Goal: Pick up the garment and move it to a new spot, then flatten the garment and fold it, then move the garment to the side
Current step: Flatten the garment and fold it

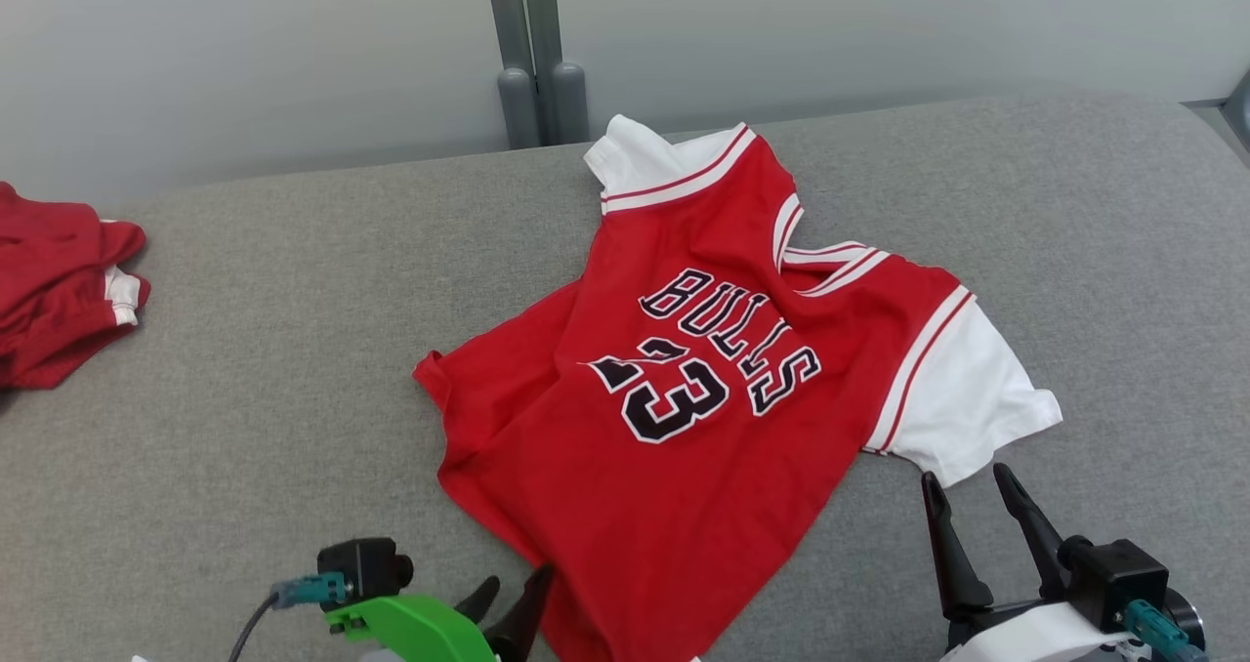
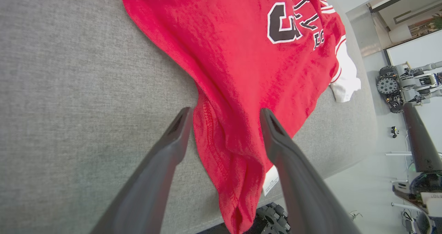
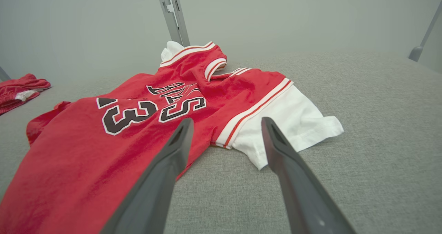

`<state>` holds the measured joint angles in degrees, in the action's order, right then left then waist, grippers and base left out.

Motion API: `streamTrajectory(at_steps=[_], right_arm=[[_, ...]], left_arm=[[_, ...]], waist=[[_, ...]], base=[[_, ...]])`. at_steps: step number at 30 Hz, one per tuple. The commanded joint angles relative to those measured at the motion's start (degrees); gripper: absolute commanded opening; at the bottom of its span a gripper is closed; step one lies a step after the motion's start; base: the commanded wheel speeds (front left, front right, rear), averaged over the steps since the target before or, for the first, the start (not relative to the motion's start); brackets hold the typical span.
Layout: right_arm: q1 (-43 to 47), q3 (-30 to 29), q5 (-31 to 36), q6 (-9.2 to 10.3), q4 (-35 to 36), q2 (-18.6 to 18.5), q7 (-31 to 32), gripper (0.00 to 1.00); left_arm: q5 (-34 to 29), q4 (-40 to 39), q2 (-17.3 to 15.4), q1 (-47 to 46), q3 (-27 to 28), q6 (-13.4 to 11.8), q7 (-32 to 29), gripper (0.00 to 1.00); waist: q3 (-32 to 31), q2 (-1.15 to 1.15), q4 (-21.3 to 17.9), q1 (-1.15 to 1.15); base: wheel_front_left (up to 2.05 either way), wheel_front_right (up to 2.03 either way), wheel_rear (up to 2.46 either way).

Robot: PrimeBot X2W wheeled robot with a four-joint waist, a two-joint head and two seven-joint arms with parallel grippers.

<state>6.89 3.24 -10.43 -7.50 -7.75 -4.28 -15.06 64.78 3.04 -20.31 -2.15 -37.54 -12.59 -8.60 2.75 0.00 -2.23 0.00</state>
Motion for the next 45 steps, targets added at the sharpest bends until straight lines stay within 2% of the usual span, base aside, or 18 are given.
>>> streamTrajectory(at_steps=[1,3,7,9,12,14,15,17,24,31,35,36,37,38,42,45], right_arm=[[-1.0,0.3,-0.1,0.01,0.0,0.0,-0.2,1.00],[-1.7,0.6,-0.2,0.02,0.0,-0.2,-0.2,1.00],[-2.2,0.5,-0.4,0.01,-0.1,-0.5,-0.2,1.00],[-2.4,0.2,-0.5,0.01,0.0,-0.5,-0.2,1.00],[-2.4,0.1,-0.5,0.01,0.0,-0.5,-0.2,1.00],[-2.5,0.0,-0.5,0.01,0.0,-0.5,-0.2,1.00],[-2.6,0.0,-0.5,0.01,0.0,-0.5,-0.2,1.00],[-2.7,0.2,-0.5,0.01,-0.1,-0.4,-0.2,1.00],[-4.1,0.5,-0.6,0.01,-0.1,-0.6,-0.2,1.00],[-6.3,1.2,-0.6,0.01,-0.5,-1.4,-0.2,1.00],[-7.4,2.1,-0.6,0.01,-0.9,-1.8,-0.2,1.00],[-7.6,2.3,-0.5,0.02,-1.0,-1.9,-0.2,1.00],[-7.8,2.3,-0.5,0.01,-1.1,-2.0,-0.2,1.00],[-8.0,2.3,-0.5,0.02,-1.1,-2.1,-0.2,1.00],[-7.1,1.2,0.2,0.01,-0.4,-2.6,-0.2,1.00],[-5.9,0.1,0.9,0.02,0.9,-3.5,-0.2,1.00]], left_arm=[[-0.2,2.4,-0.1,-2.2,0.5,0.2,-0.1,1.00],[1.5,6.3,3.2,-4.6,0.7,1.4,-0.4,1.00],[0.6,14.3,4.5,-7.7,0.3,2.1,-0.6,1.00],[2.8,16.9,6.7,-8.2,0.6,3.6,-1.1,1.00],[2.4,20.8,6.8,-9.5,0.4,4.9,-0.7,1.00],[3.0,22.7,8.1,-10.2,0.7,6.7,-0.1,1.00],[4.0,23.5,9.0,-10.6,0.8,8.3,-0.4,0.00],[2.8,25.1,8.9,-12.1,1.1,9.6,1.7,0.00],[-2.0,29.9,6.1,-20.0,4.8,9.6,11.2,0.00],[-5.3,35.6,2.7,-30.1,6.0,10.7,13.4,0.00],[-5.8,41.2,2.3,-33.1,5.9,11.8,12.7,0.00],[-6.1,42.4,2.1,-33.5,5.5,12.0,12.2,0.22],[-6.8,43.4,1.9,-33.8,4.9,12.2,12.1,0.78],[-7.4,44.5,1.5,-34.0,4.5,12.3,12.7,1.00],[-9.9,46.7,0.5,-31.8,4.3,10.4,19.2,1.00],[-12.2,44.1,-0.1,-28.5,5.2,8.0,23.1,1.00]], waist=[[0.7,0.00,-0.3,0.00],[1.4,0.00,-0.7,0.00],[2.4,0.00,-1.8,0.00],[3.0,0.00,-2.3,0.00],[3.6,0.00,-2.8,0.00],[3.9,0.00,-2.9,0.00],[4.0,0.00,-3.0,0.00],[4.2,0.00,-3.1,0.00],[5.3,0.00,-3.0,0.00],[6.4,0.00,-3.6,0.00],[6.2,0.00,-4.6,0.00],[6.1,0.00,-4.9,0.00],[6.0,0.00,-5.2,0.00],[5.8,0.00,-5.5,0.00],[3.8,0.00,-5.9,0.00],[2.0,0.00,-5.6,0.00]], base=[[0.00,0.00,0.00],[0.00,0.00,0.00],[0.00,0.00,0.00],[0.00,0.00,0.00],[0.00,0.00,0.00],[0.00,0.00,0.00],[0.00,0.00,0.00],[0.00,0.00,0.00],[0.00,0.00,0.00],[0.00,0.00,0.00],[0.00,0.00,0.00],[0.00,0.00,0.00],[0.00,0.00,0.00],[0.00,0.00,0.00],[0.00,0.00,0.00],[0.00,0.00,0.00]])
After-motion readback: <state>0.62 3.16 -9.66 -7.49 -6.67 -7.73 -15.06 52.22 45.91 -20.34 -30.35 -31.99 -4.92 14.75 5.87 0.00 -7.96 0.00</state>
